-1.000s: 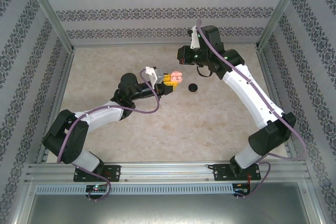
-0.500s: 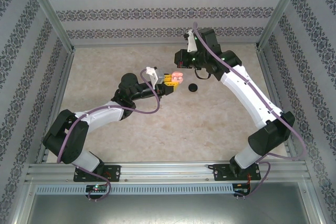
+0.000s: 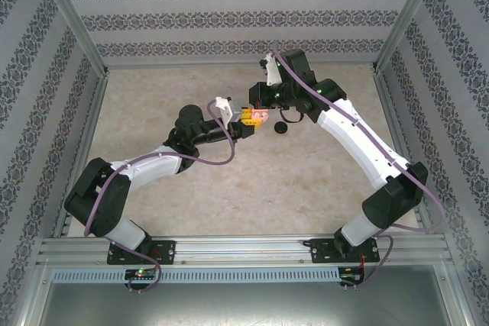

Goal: Insert the wireless bluetooth earbuds into the charging case

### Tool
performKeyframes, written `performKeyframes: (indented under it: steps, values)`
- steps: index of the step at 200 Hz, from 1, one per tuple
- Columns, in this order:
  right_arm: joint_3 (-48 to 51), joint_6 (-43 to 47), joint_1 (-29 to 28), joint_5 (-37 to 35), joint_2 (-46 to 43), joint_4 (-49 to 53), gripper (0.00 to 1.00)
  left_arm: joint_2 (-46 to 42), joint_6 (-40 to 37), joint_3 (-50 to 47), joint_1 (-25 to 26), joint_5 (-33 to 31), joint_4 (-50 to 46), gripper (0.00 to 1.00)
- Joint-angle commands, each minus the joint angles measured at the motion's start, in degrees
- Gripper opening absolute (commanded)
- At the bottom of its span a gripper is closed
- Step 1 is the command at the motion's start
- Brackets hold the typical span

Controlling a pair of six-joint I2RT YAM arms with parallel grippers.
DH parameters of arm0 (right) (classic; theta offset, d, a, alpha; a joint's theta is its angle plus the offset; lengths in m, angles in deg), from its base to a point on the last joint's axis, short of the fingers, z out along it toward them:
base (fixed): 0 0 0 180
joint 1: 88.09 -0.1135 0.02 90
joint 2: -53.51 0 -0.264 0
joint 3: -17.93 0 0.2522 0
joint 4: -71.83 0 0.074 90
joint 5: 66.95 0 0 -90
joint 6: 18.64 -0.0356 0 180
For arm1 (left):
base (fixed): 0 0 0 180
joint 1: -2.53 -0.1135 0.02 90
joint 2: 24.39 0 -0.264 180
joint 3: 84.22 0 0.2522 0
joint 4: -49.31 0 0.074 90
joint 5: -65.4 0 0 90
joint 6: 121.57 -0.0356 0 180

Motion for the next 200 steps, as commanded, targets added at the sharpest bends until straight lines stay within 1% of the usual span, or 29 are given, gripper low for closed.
performKeyframes:
  steps: [1,38,59,74,91,119,138,148,166,185,200]
  values:
    - [2.23,1.04,-1.71,1.76,-4.27,3.0,0.0,0.19,-1.59,2.19,0.47,-0.88,1.39,0.0]
    - [5.92,0.92,-2.92,1.11,-9.05,4.44,0.0,0.17,-1.7,2.27,0.47,-1.56,1.64,0.0]
    - [8.5,-0.33,-2.76,-2.1,-12.51,3.62,0.0,0.22,-1.1,2.37,0.44,-1.62,1.71,0.0]
    - [9.99,-1.93,-1.36,-6.3,-15.64,2.08,0.0,0.46,-0.16,2.11,0.49,-1.84,1.84,0.0]
    - [12.59,-4.29,1.21,-9.15,-19.22,-0.27,0.0,0.39,1.87,0.87,0.48,-3.14,2.33,0.0]
    - [17.21,-5.64,5.05,-11.26,-23.85,-1.17,0.0,-0.24,5.69,-2.28,0.45,-5.84,1.83,0.0]
    - [21.75,-5.99,6.6,-12.12,-25.89,-1.41,0.07,-0.76,8.31,-4.25,0.57,-7.84,-0.42,0.0]
    - [24.57,-6.23,7.08,-12.86,-26.84,-1.75,0.15,-0.82,10.32,-5.15,0.53,-8.75,-1.54,0.0]
    - [29.35,-6.68,7.89,-14.55,-28.74,-2.88,0.23,-0.24,14.37,-6.37,0.56,-9.42,-3.87,0.0]
    - [33.49,-7.29,8.55,-16.54,-30.39,-3.75,0.44,0.85,18.64,-6.85,0.62,-10.64,-7.54,0.0]
    - [35.79,-7.66,9.2,-17.05,-31.07,-4.34,0.54,2.58,21.93,-7.16,0.71,-10.73,-8.75,0.0]
